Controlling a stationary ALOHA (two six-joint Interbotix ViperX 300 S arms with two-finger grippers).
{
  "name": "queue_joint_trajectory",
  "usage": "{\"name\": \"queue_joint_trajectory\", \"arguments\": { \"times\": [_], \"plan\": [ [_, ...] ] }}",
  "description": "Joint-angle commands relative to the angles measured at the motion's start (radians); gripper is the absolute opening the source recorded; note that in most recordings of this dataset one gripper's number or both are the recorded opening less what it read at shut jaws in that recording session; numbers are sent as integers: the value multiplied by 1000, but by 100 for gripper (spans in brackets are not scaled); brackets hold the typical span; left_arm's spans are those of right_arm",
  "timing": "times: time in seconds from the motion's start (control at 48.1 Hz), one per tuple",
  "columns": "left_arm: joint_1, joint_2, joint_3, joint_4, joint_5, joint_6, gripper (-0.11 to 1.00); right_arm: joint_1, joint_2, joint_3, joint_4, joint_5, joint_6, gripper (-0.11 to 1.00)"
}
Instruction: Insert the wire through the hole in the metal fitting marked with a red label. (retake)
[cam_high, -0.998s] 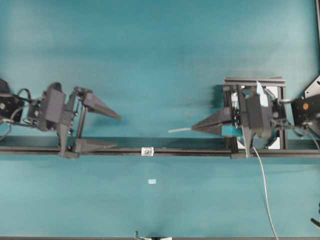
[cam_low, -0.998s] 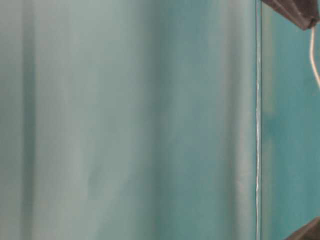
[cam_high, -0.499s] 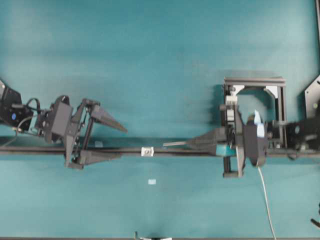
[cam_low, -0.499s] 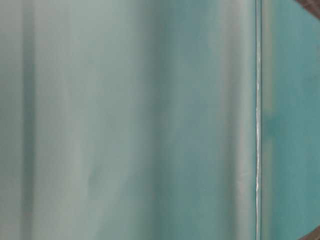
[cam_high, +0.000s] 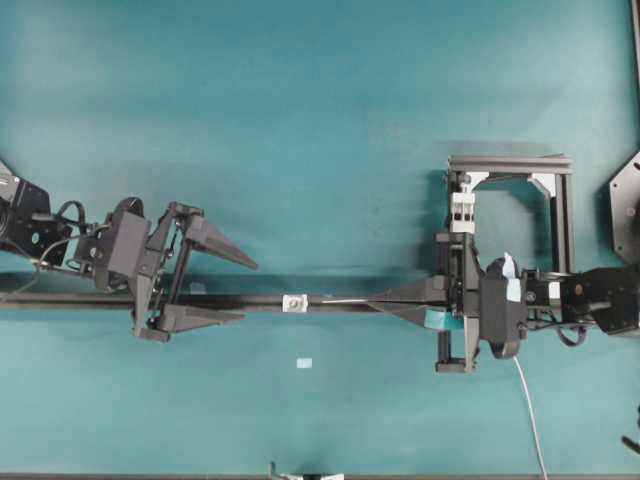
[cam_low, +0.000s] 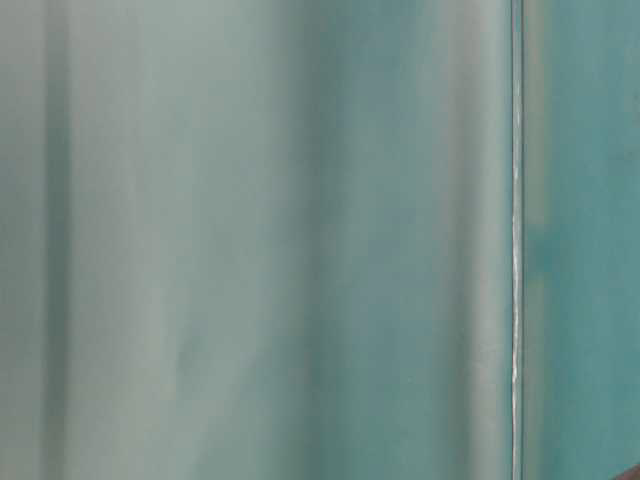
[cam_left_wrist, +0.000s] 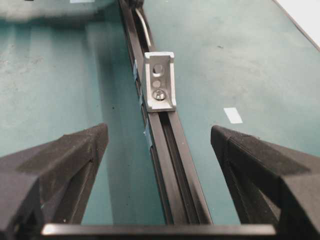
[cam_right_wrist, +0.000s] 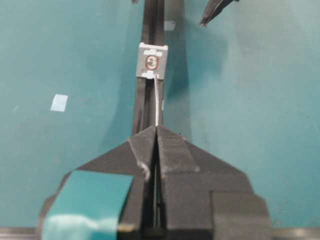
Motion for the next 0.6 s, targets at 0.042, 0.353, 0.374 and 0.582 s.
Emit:
{"name": "queue_joint_trajectory", "arguments": {
  "times": [0.042,0.353,0.374,0.582],
  "plan": [
    [-6,-9,-9,-3,-11,2,57,8,9,-25,5,-20,2,2],
    [-20,-6,-14,-3,-6,2,57,9,15,-20,9,-34,2,2],
    [-20,-6,-14,-3,-6,2,57,9,17,-20,9,-35,2,2],
    [-21,-6,-18,-3,11,0,57,8,17,-17,9,-49,2,2]
  ]
}}
